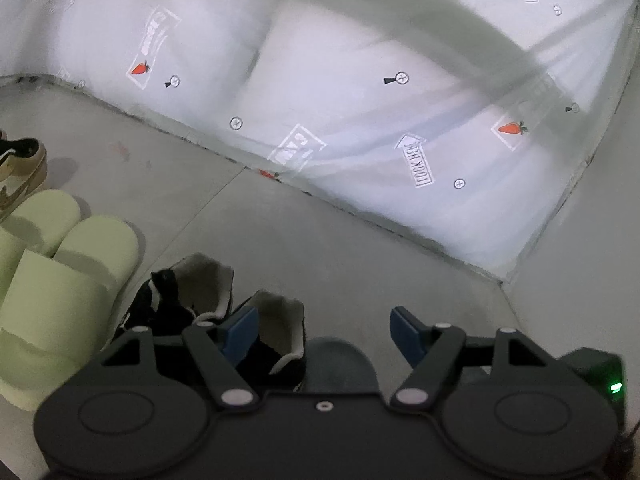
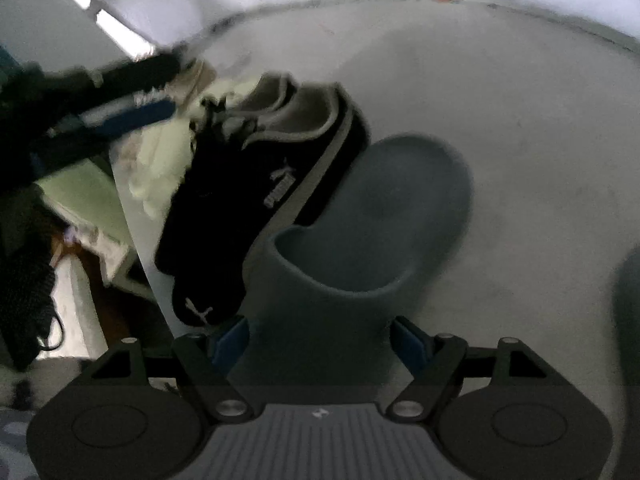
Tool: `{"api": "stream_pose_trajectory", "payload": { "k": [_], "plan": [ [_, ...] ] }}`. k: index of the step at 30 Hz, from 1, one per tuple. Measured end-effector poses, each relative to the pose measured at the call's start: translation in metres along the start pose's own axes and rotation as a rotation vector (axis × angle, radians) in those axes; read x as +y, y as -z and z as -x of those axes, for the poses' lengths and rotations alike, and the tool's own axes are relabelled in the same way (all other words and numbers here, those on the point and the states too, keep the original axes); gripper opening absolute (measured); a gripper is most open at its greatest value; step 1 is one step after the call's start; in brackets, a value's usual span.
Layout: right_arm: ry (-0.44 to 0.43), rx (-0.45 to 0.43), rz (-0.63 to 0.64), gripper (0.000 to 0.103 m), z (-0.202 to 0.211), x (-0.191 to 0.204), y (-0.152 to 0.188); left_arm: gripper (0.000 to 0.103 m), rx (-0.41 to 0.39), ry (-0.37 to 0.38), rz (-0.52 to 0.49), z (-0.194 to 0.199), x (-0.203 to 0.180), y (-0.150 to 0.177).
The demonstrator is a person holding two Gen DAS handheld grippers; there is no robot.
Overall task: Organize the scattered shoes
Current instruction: 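Align the held dark grey slide against its mate with the right tool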
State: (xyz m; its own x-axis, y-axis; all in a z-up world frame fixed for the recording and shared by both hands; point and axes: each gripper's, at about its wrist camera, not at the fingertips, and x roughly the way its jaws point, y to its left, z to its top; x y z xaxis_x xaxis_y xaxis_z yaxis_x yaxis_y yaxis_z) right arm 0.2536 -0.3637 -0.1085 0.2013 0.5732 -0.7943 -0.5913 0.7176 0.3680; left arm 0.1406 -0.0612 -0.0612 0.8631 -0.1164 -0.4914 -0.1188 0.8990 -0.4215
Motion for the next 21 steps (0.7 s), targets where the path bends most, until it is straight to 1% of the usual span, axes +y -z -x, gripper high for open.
{"api": "stream_pose_trajectory", "payload": {
  "k": [1, 2, 4, 5, 7, 9, 11, 12, 13, 14, 15, 16, 19, 20, 21],
  "plan": [
    [0.055, -0.054, -0.016, 0.081, 0.016, -0.01, 0.001, 0.075, 0.001, 0.002, -0.005, 0.0, 0.0, 0.0],
    [0.09, -0.079, -0.02, 0.084, 0.025, -0.015, 0.003, 0.075, 0.007, 0.004, -0.009, -0.002, -0.001, 0.001],
    [0.339, -0.239, -0.042, 0.091, 0.076, -0.052, 0.012, 0.075, 0.022, 0.007, -0.007, -0.005, 0.0, 0.002],
    [0.398, -0.258, -0.056, 0.093, 0.09, -0.067, 0.017, 0.075, 0.032, 0.012, -0.001, -0.007, 0.0, 0.002],
    [0.46, -0.246, -0.13, 0.094, 0.11, -0.101, 0.029, 0.075, 0.044, 0.025, 0.007, -0.01, 0.0, 0.003],
    [0.437, -0.241, -0.245, 0.094, 0.121, -0.133, 0.047, 0.075, 0.058, 0.047, 0.002, -0.015, -0.003, 0.003],
    [0.409, -0.248, -0.36, 0.093, 0.123, -0.154, 0.064, 0.075, 0.069, 0.065, -0.01, -0.018, -0.007, 0.004],
    [0.385, -0.249, -0.5, 0.094, 0.122, -0.171, 0.083, 0.075, 0.073, 0.072, -0.017, -0.019, -0.009, 0.004],
    [0.368, -0.262, -0.531, 0.093, 0.122, -0.174, 0.088, 0.075, 0.075, 0.077, -0.025, -0.019, -0.012, 0.005],
    [0.321, -0.317, -0.614, 0.093, 0.123, -0.177, 0.102, 0.075, 0.077, 0.085, -0.039, -0.019, -0.015, 0.005],
    [0.294, -0.39, -0.687, 0.094, 0.124, -0.173, 0.116, 0.075, 0.079, 0.091, -0.05, -0.02, -0.017, 0.005],
    [0.291, -0.406, -0.716, 0.094, 0.122, -0.167, 0.12, 0.075, 0.082, 0.092, -0.056, -0.02, -0.019, 0.006],
    [0.289, -0.435, -0.783, 0.094, 0.117, -0.153, 0.125, 0.075, 0.088, 0.094, -0.051, -0.021, -0.019, 0.007],
    [0.29, -0.436, -0.818, 0.094, 0.111, -0.141, 0.123, 0.075, 0.089, 0.094, -0.047, -0.022, -0.019, 0.007],
    [0.285, -0.425, -0.815, 0.094, 0.108, -0.137, 0.121, 0.075, 0.09, 0.095, -0.043, -0.022, -0.018, 0.007]
  ]
}}
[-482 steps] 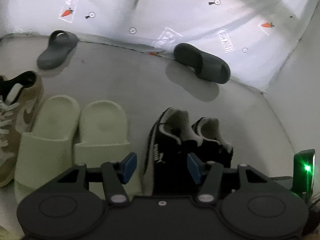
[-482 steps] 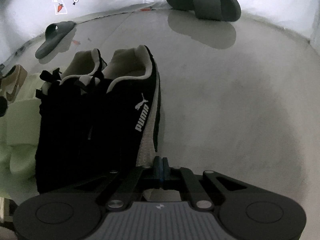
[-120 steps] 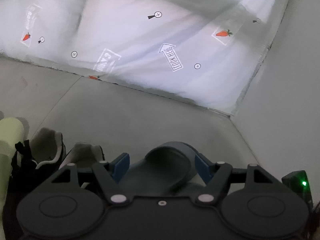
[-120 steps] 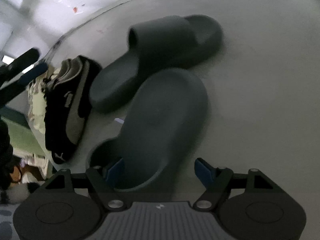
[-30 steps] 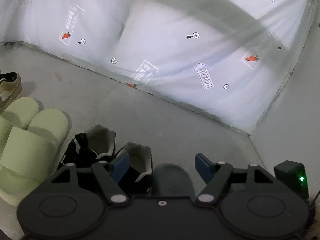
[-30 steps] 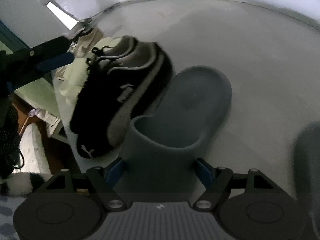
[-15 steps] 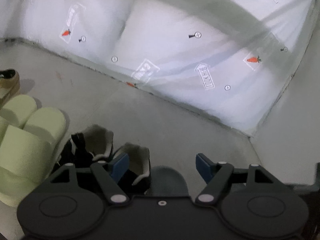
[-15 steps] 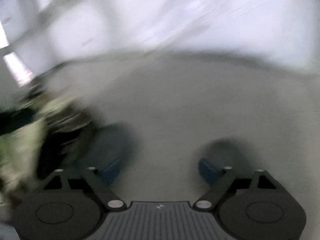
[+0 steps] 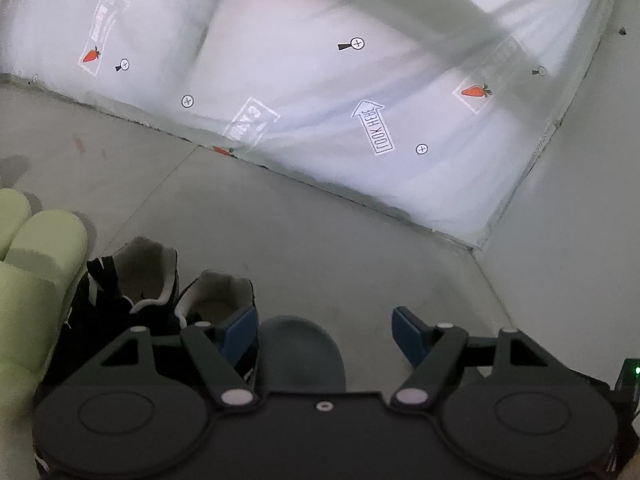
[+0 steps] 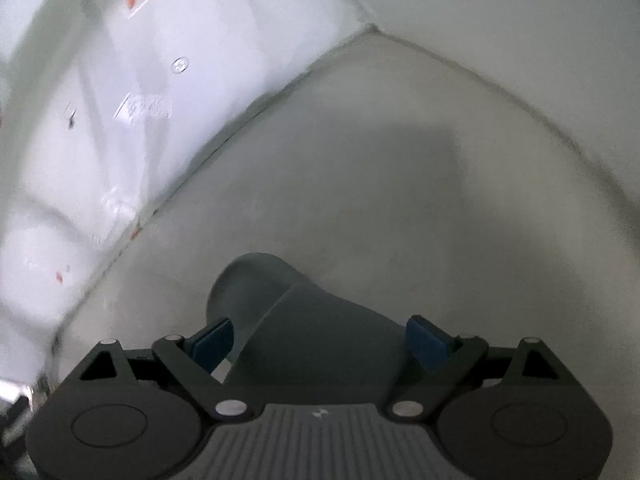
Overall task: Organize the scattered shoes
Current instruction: 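Align the held dark grey slide against its mate with the right tool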
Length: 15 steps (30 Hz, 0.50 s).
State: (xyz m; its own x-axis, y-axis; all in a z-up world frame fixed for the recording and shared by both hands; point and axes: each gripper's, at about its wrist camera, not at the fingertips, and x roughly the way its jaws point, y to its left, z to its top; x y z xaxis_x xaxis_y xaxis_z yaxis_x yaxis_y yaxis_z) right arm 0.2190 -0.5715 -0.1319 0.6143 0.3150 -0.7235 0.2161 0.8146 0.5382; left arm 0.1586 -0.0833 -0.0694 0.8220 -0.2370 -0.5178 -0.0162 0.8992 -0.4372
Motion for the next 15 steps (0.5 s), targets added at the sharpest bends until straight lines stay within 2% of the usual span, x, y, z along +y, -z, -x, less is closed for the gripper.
{"api": "stream_pose_trajectory", "payload": {
  "k": [3, 7, 11, 13, 15],
  "plan": [
    [-0.023, 0.055, 0.027, 0.094, -0.01, 0.023, 0.009, 0.075, 0.0, 0.004, 0.005, 0.001, 0.0, 0.0],
    [-0.068, 0.119, 0.136, 0.094, -0.024, 0.053, 0.024, 0.075, 0.0, 0.01, -0.008, 0.003, -0.001, 0.0],
    [-0.023, 0.153, 0.269, 0.094, -0.029, 0.077, 0.034, 0.075, -0.012, 0.001, -0.007, 0.01, 0.001, 0.001],
    [-0.028, 0.151, 0.243, 0.093, -0.027, 0.083, 0.032, 0.075, -0.021, -0.009, 0.002, 0.014, 0.004, 0.001],
    [-0.049, 0.102, 0.185, 0.093, -0.026, 0.081, 0.027, 0.075, -0.027, -0.018, 0.012, 0.017, 0.007, 0.001]
  ]
}}
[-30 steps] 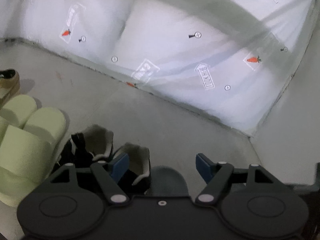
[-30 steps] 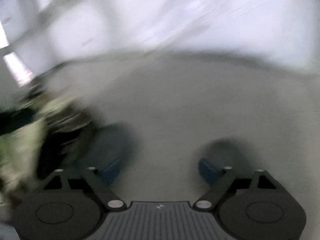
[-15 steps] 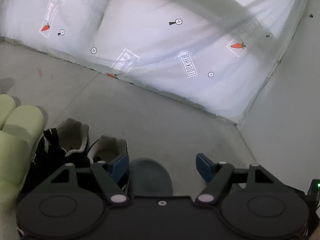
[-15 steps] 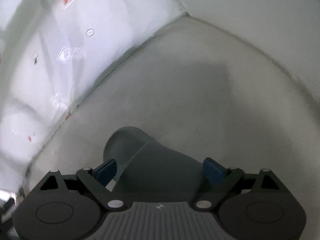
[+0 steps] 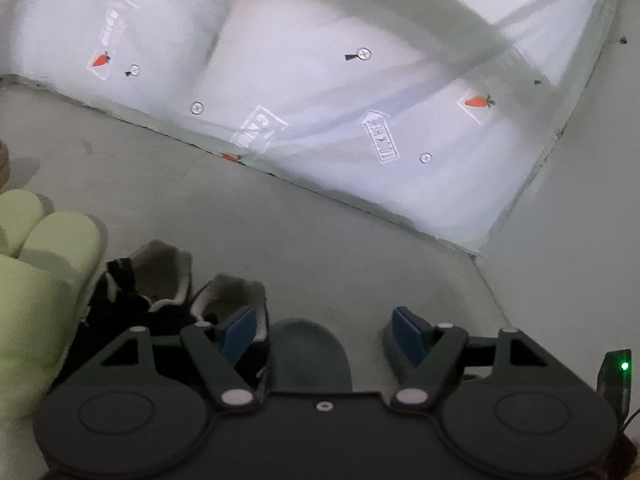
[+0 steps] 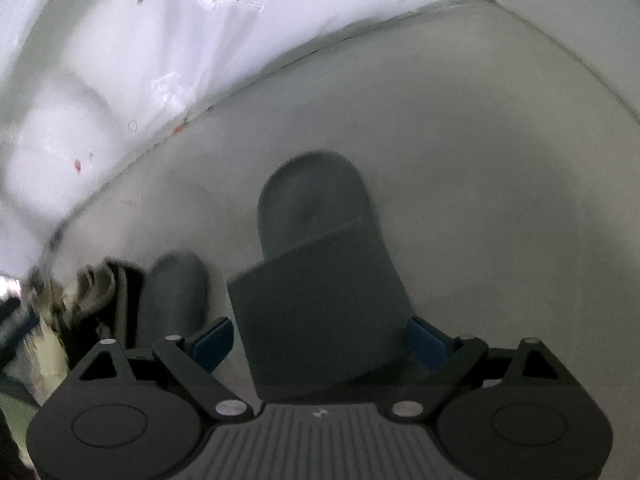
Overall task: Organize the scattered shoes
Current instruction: 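Align the held dark grey slide against its mate with the right tool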
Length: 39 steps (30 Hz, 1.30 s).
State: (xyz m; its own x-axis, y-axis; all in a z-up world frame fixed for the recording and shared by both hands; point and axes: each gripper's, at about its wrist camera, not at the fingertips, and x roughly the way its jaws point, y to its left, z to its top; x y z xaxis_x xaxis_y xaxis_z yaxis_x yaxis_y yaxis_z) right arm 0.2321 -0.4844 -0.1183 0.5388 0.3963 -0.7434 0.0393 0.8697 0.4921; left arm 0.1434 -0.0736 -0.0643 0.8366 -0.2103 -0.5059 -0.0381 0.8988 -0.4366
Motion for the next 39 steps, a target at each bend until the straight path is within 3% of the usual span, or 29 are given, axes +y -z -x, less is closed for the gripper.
{"api": "stream_pose_trajectory", "payload": {
  "k": [3, 10, 18, 24, 30, 39],
  "plan": [
    [0.026, 0.012, 0.068, 0.097, -0.021, 0.017, -0.013, 0.076, -0.001, -0.01, 0.018, 0.004, 0.004, 0.001],
    [0.255, 0.097, 0.53, 0.103, -0.067, 0.069, 0.013, 0.076, -0.002, -0.005, -0.025, 0.007, -0.001, 0.0],
    [0.182, 0.149, 0.653, 0.102, -0.053, 0.094, 0.053, 0.076, 0.014, -0.011, 0.002, 0.008, 0.004, 0.005],
    [0.197, 0.166, 0.637, 0.102, -0.046, 0.11, 0.074, 0.076, 0.027, -0.009, 0.001, 0.014, 0.005, 0.01],
    [0.19, 0.162, 0.497, 0.101, -0.058, 0.114, 0.058, 0.076, 0.014, -0.024, 0.014, 0.025, 0.01, 0.013],
    [0.211, 0.141, 0.532, 0.102, -0.07, 0.119, 0.06, 0.076, 0.005, -0.042, 0.035, 0.039, 0.019, 0.015]
  ]
}}
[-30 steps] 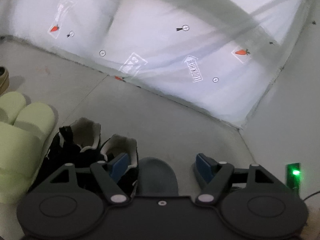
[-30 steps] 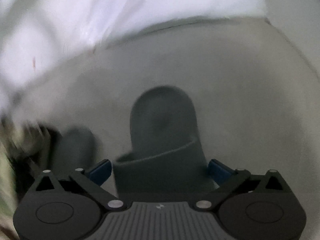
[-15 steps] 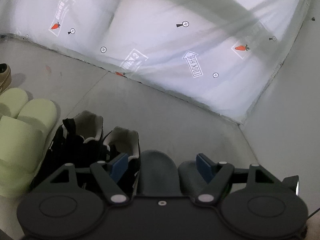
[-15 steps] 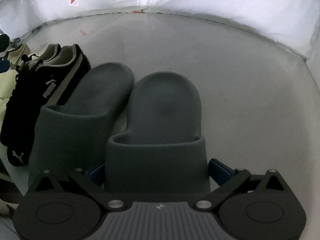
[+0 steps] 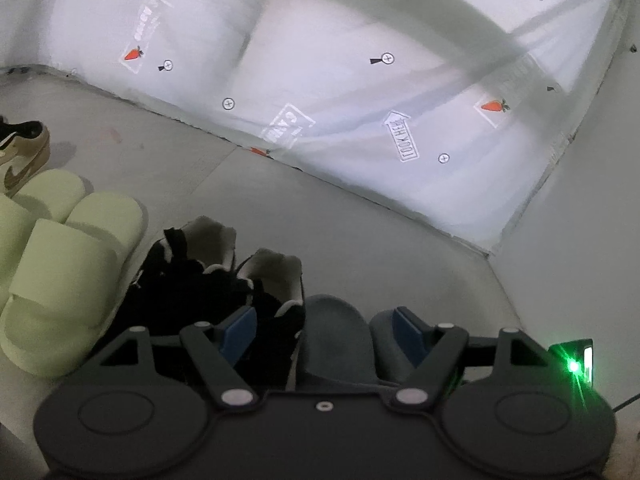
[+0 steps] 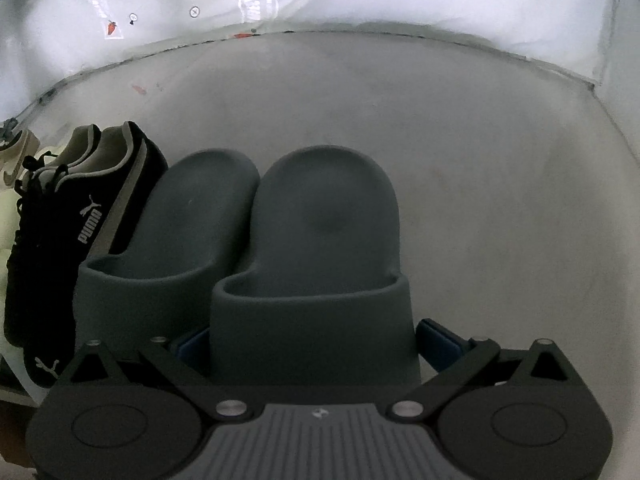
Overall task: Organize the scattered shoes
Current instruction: 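Grasp both dark grey slides together with the right tool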
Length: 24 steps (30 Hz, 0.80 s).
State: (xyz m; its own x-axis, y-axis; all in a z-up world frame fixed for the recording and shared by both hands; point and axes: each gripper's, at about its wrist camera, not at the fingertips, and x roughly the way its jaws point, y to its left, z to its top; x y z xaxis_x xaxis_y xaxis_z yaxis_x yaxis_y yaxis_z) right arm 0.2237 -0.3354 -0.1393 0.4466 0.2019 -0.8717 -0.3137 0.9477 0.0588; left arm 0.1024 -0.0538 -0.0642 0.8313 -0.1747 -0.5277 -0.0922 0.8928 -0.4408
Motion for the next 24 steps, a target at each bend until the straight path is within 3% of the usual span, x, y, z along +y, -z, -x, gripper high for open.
{"api": "stream_pose_trajectory", "payload": {
  "k": [5, 9, 11, 13, 15, 17, 24],
  "plan": [
    [-0.058, -0.016, -0.047, 0.102, 0.011, -0.018, 0.002, 0.076, 0.002, 0.005, -0.019, 0.005, -0.002, 0.002],
    [-0.078, -0.168, -0.065, 0.102, 0.035, -0.022, 0.015, 0.076, 0.004, 0.006, -0.048, 0.01, -0.004, 0.005],
    [-0.064, -0.274, -0.014, 0.102, 0.057, -0.018, 0.03, 0.076, 0.019, 0.0, -0.047, 0.011, -0.002, 0.007],
    [-0.077, -0.315, 0.02, 0.1, 0.07, -0.013, 0.043, 0.076, 0.026, -0.006, -0.04, 0.012, 0.001, 0.009],
    [-0.093, -0.351, 0.064, 0.088, 0.083, -0.005, 0.059, 0.076, 0.036, -0.014, -0.028, 0.013, 0.005, 0.012],
    [-0.1, -0.331, 0.124, 0.074, 0.089, 0.002, 0.074, 0.076, 0.043, -0.02, -0.018, 0.015, 0.007, 0.015],
    [-0.187, -0.223, 0.149, 0.071, 0.077, 0.014, 0.099, 0.076, 0.089, -0.018, -0.004, 0.016, 0.008, 0.036]
  ]
}}
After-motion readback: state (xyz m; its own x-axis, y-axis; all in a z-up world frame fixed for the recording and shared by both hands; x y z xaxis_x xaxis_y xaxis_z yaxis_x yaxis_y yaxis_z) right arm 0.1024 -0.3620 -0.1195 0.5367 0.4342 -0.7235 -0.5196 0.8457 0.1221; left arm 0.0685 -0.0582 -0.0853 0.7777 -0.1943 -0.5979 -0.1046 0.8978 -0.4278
